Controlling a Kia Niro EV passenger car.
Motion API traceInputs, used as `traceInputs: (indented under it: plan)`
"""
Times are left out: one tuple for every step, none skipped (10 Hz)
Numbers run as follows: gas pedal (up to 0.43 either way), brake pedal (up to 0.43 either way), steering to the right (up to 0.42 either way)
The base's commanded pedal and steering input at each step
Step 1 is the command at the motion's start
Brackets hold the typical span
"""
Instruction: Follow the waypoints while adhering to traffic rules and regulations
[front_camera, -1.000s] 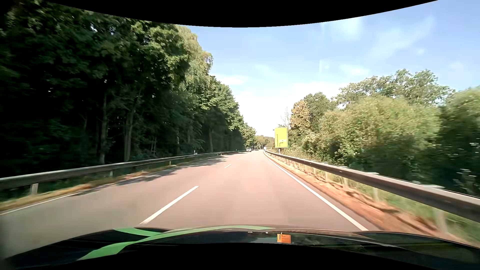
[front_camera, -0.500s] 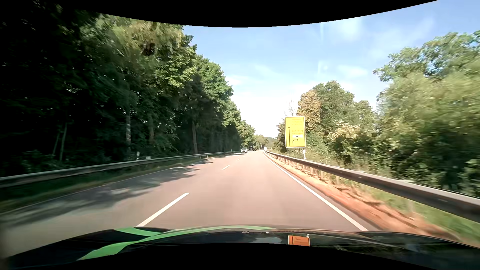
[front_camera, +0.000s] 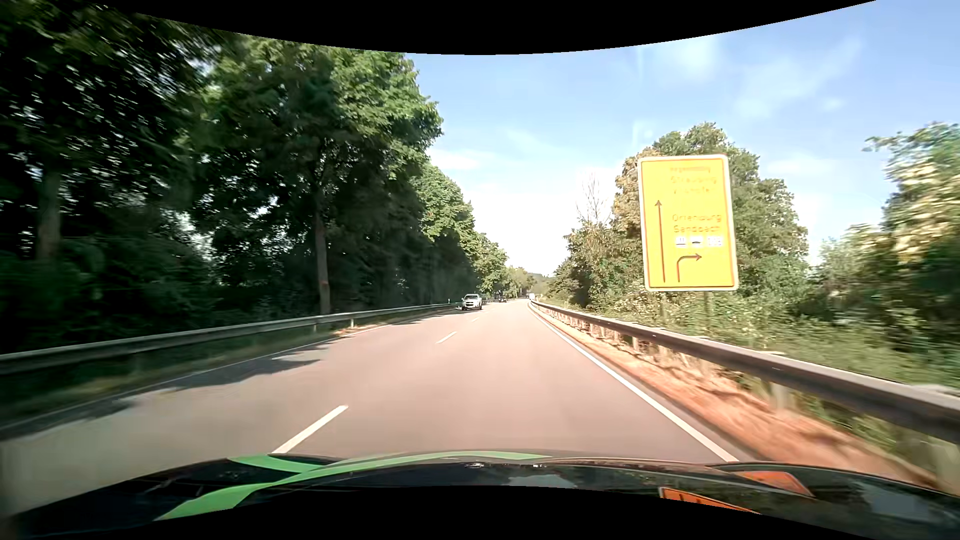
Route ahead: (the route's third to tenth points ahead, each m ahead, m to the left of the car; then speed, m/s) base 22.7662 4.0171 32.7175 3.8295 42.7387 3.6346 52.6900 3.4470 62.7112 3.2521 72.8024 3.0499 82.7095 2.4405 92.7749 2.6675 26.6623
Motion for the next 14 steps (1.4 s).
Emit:
traceInputs:
  plan:
    - [0.248, 0.0, 0.001]
    - [0.26, 0.0, 0.0]
    - [0.26, 0.0, 0.0]
    - [0.26, 0.0, 0.0]
    - [0.26, 0.0, 0.001]
    - [0.26, 0.0, 0.001]
    - [0.26, 0.0, 0.0]
    - [0.26, 0.0, 0.001]
    - [0.248, 0.0, 0.001]
    - [0.248, 0.0, 0.001]
    - [0.248, 0.0, 0.001]
    - [0.24, 0.0, 0.002]
    - [0.228, 0.0, 0.001]
    - [0.22, 0.0, 0.002]
